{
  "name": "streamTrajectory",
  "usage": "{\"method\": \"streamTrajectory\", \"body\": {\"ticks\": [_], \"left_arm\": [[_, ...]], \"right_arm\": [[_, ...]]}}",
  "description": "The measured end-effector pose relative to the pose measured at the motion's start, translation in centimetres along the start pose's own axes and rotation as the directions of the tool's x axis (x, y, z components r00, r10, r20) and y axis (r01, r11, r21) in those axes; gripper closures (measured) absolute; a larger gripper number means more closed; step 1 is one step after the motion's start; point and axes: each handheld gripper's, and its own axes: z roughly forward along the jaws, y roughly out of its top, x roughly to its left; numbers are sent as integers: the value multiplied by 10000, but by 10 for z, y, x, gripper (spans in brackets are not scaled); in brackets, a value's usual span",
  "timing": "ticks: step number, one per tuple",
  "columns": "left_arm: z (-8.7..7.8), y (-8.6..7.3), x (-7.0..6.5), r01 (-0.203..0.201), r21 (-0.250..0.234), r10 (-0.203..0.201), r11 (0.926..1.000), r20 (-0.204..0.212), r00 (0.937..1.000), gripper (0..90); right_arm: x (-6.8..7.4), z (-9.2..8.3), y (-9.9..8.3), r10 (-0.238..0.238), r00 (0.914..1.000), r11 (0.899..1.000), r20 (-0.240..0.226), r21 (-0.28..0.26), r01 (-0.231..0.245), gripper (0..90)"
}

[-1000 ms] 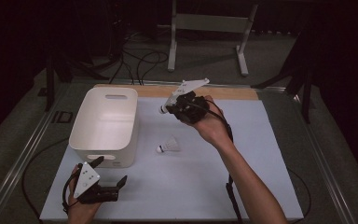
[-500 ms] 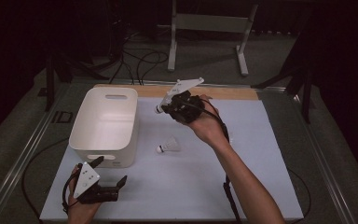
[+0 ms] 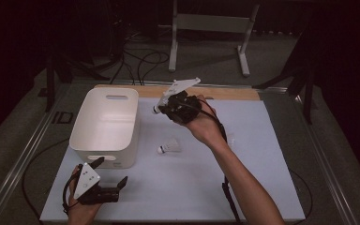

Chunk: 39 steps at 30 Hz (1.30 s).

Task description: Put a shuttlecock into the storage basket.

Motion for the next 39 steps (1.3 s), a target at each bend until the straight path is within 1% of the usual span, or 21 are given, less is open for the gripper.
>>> {"method": "streamTrajectory", "body": {"ticks": [12, 39], "left_arm": [[0, 0, 0, 4, 4, -4, 10000, 19, 10000, 3], [0, 0, 0, -9, -26, 9, 10000, 22, 10000, 4]], "right_arm": [[6, 5, 8, -119, 9999, 9999, -105, -78, 119, 890], [21, 17, 14, -298, 9988, 9995, -399, -136, 293, 889]]}}
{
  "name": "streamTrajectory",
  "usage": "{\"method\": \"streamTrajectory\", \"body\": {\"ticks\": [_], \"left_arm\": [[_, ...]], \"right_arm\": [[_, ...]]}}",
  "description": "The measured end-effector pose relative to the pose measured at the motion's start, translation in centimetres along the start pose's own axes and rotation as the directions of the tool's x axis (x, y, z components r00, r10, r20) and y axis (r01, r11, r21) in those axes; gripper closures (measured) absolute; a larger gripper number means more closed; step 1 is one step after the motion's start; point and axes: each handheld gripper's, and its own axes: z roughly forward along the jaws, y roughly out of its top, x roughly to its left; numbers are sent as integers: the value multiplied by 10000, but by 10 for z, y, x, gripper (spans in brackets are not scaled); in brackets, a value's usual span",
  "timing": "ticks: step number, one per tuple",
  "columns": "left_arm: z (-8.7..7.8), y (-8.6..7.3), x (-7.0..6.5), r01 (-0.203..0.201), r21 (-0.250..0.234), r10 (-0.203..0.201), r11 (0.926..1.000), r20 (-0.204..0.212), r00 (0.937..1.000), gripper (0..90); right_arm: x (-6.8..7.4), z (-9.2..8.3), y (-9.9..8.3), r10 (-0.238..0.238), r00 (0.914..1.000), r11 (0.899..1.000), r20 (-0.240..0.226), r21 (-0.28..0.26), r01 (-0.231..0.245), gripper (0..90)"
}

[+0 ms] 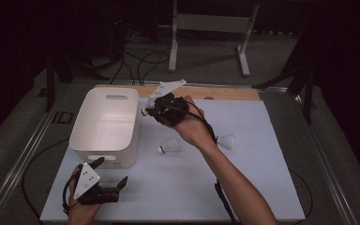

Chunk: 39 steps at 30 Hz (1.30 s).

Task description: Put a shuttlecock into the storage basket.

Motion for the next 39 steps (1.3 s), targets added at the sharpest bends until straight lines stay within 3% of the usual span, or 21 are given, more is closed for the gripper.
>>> {"method": "streamTrajectory", "body": {"ticks": [39], "left_arm": [[0, 0, -1, -5, -8, 5, 10000, 3, 10000, 4]], "right_arm": [[19, 20, 7, -254, 9990, 9996, -365, 120, 259, 889]]}}
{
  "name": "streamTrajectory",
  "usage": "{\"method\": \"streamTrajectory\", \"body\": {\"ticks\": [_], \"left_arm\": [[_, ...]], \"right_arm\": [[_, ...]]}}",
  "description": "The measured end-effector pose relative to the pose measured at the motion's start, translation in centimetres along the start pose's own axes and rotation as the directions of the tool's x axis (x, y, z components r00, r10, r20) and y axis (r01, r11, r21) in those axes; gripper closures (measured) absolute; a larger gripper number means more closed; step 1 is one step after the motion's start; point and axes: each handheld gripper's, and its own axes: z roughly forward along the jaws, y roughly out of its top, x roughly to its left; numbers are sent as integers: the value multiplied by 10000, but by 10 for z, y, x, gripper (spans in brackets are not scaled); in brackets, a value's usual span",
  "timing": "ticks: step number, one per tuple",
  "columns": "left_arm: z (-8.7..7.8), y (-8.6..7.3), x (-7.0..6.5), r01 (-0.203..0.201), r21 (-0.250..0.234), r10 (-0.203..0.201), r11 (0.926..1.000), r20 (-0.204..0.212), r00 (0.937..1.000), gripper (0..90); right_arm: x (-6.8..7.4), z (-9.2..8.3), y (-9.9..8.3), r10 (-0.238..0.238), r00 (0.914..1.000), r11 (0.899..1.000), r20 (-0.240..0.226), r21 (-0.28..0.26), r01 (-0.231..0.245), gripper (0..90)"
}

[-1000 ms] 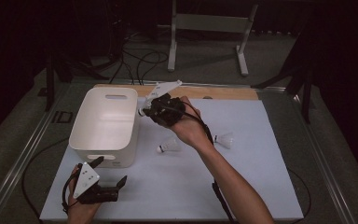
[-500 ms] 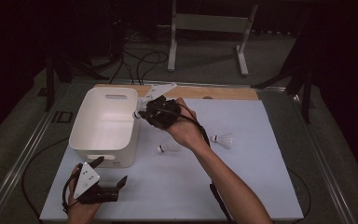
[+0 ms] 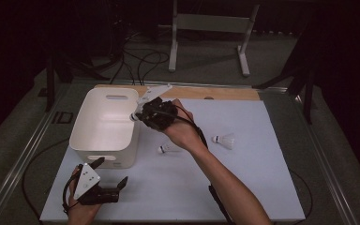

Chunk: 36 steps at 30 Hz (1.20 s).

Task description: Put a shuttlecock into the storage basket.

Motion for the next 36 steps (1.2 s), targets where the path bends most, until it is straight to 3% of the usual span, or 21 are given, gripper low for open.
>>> {"method": "streamTrajectory", "body": {"ticks": [36], "left_arm": [[-1, 0, 1, -8, -29, 8, 10000, -11, 10000, 4]], "right_arm": [[22, 23, 17, -595, 9977, 9982, -329, -83, 593, 884]]}}
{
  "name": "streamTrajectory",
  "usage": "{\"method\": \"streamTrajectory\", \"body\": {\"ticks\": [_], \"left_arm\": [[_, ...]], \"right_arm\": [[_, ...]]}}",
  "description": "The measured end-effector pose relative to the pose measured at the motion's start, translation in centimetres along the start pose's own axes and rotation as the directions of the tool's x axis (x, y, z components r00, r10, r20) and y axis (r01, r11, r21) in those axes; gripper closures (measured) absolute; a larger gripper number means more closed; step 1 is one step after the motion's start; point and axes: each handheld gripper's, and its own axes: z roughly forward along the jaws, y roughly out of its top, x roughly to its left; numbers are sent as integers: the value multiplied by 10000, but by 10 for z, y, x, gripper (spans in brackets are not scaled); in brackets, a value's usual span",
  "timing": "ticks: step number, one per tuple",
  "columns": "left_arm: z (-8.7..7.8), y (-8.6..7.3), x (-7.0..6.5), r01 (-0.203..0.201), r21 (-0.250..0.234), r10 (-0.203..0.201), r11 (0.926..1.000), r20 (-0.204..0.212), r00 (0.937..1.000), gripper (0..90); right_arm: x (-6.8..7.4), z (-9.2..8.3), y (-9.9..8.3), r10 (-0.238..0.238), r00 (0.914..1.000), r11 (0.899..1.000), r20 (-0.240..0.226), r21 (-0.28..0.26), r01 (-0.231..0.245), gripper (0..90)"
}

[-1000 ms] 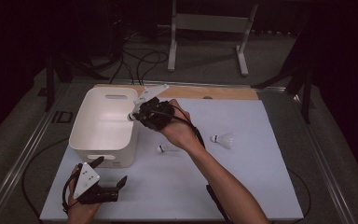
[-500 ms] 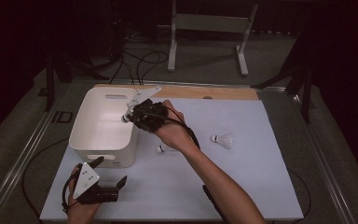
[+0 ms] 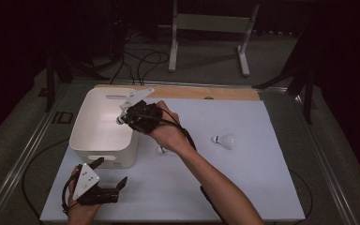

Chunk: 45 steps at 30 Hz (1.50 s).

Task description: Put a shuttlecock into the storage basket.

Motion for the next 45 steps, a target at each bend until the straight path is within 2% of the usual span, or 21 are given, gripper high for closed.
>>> {"method": "streamTrajectory", "body": {"ticks": [15, 19, 20, 21, 24, 26, 28, 33, 45], "left_arm": [[0, 0, 0, 18, -8, -18, 10000, 7, 10000, 4], [0, 0, 0, 7, -4, -7, 10000, 10, 10000, 4], [-1, 0, 0, 19, -7, -19, 10000, 7, 10000, 4], [-1, 0, 0, 19, -10, -19, 10000, 4, 10000, 4], [-1, 0, 0, 28, -18, -28, 10000, 1, 10000, 4], [-1, 0, 0, 25, -20, -25, 10000, 3, 10000, 4], [0, 0, 0, 1, 1, -1, 10000, 15, 10000, 4], [0, 0, -1, 3, 9, -3, 10000, 12, 10000, 4], [0, 0, -1, 19, 3, -19, 10000, 20, 10000, 4]], "right_arm": [[4, 8, 2, -61, 9998, 9999, -191, -83, 60, 885], [4, 9, 2, -96, 9993, 9999, -362, -58, 94, 861], [4, 9, 2, -96, 9993, 9999, -362, -58, 94, 772], [5, 10, 2, -119, 9981, 9999, -606, -111, 113, 487], [4, 7, 3, 140, 9972, 9998, -737, -110, -148, 365], [3, 5, 2, 105, 9987, 9999, -506, -90, -109, 274], [1, 2, 1, 259, 9991, 9996, -322, -92, -262, 193], [-4, -5, -3, 478, 9989, 9987, 26, -156, -478, 139], [-12, -13, -14, 705, 9974, 9971, 110, -279, -702, 123]]}}
